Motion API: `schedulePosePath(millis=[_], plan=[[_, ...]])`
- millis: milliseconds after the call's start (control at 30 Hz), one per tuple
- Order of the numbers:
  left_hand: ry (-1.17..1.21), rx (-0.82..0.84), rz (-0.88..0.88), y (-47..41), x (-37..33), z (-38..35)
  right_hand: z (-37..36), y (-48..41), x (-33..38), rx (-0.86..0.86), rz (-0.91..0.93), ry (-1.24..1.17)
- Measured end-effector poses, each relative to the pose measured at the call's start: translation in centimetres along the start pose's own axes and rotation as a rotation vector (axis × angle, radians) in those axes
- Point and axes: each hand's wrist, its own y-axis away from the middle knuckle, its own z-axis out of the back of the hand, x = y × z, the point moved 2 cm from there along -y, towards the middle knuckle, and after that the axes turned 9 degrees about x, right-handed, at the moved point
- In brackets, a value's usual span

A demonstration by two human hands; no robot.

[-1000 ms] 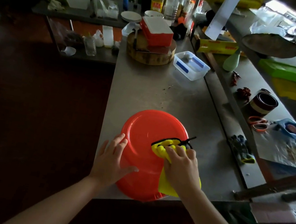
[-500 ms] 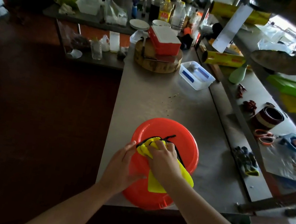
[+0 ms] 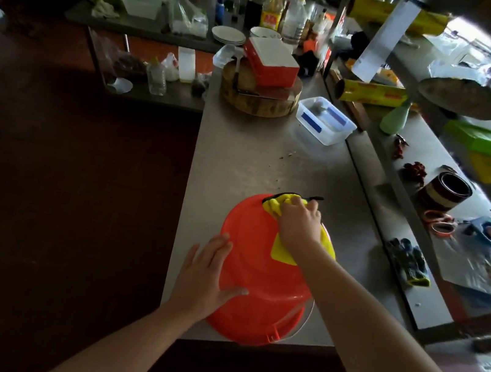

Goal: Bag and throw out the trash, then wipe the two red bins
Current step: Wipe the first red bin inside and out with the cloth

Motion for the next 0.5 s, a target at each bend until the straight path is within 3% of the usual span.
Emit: schedulePosePath(millis=[167, 400, 500], plan=[[-0.042, 0.012, 0.012, 0.0, -0.2, 0.0, -0.3, 1.6, -4.5, -0.017, -0.090, 0.039], [-0.022, -0.007, 0.020, 0.2, -0.3, 0.0, -2.6, 8.3, -7.9, 0.019, 0.023, 0.004], [0.003, 0.012, 0.026, 0.2, -0.4, 0.1, -2.8, 11.7, -7.6, -0.191, 0.152, -0.142]])
